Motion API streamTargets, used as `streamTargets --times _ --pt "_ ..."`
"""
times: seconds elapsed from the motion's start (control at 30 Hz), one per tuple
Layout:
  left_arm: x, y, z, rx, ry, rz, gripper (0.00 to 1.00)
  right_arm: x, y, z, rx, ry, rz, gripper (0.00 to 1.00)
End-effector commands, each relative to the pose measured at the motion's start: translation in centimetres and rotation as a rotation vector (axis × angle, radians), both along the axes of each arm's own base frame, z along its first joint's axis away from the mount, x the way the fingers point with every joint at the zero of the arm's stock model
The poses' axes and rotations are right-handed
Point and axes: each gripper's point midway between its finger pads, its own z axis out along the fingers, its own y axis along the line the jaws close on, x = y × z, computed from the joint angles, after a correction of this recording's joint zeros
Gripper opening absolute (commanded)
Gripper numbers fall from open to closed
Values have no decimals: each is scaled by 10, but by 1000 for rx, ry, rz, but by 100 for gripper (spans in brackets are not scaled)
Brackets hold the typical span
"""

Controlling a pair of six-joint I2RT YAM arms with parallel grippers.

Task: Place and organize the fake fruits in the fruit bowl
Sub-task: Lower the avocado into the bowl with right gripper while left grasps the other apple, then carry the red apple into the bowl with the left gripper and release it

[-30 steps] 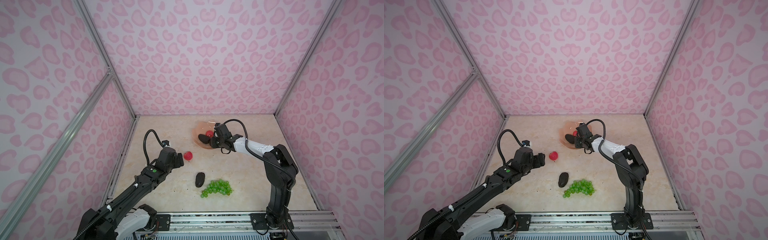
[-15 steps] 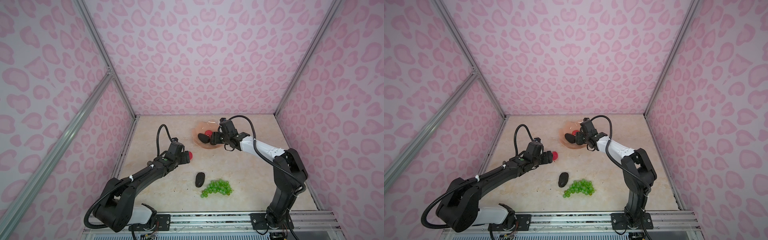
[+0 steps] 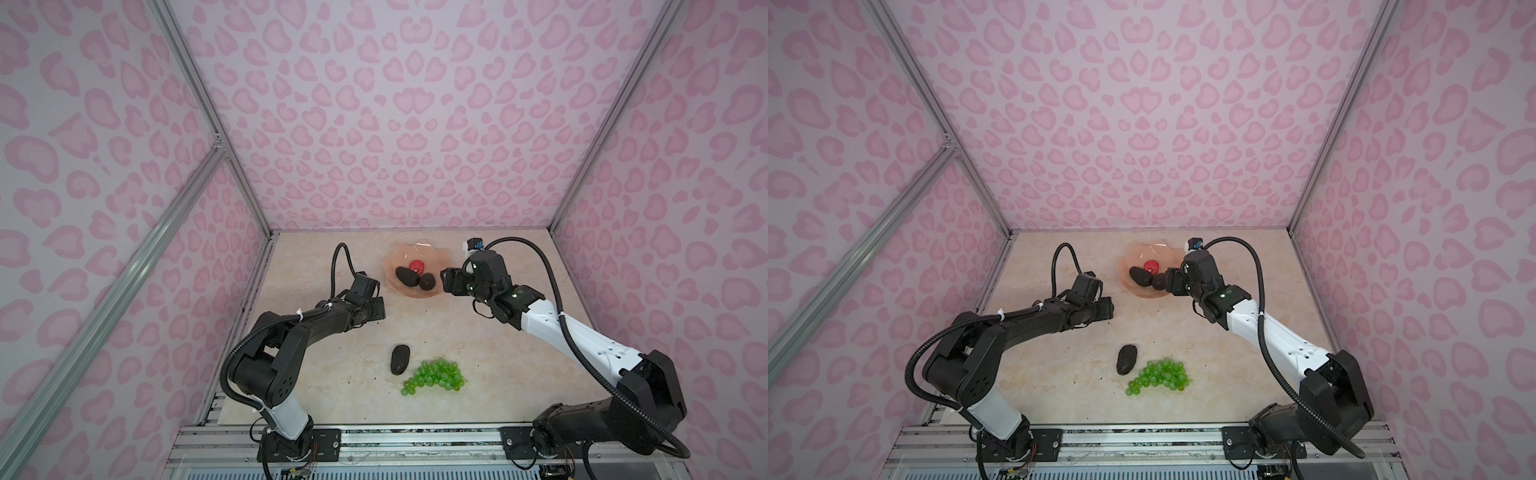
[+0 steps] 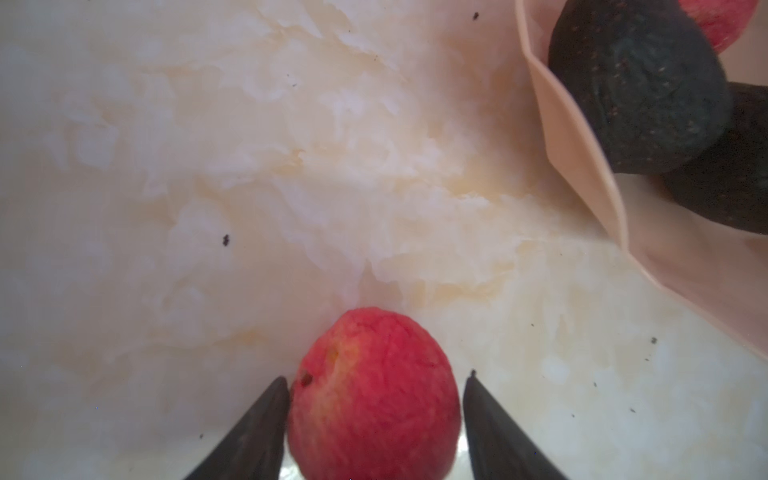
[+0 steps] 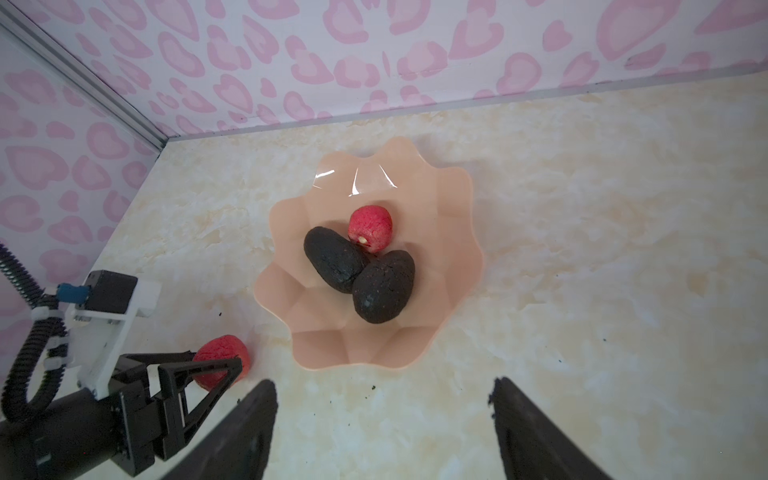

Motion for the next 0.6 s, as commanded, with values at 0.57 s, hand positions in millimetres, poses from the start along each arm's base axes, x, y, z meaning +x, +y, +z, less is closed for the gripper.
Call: streamTargets --times 0.57 --pt "60 -47 127 -59 -256 -185 40 -37 -34 -35 1 87 -65 81"
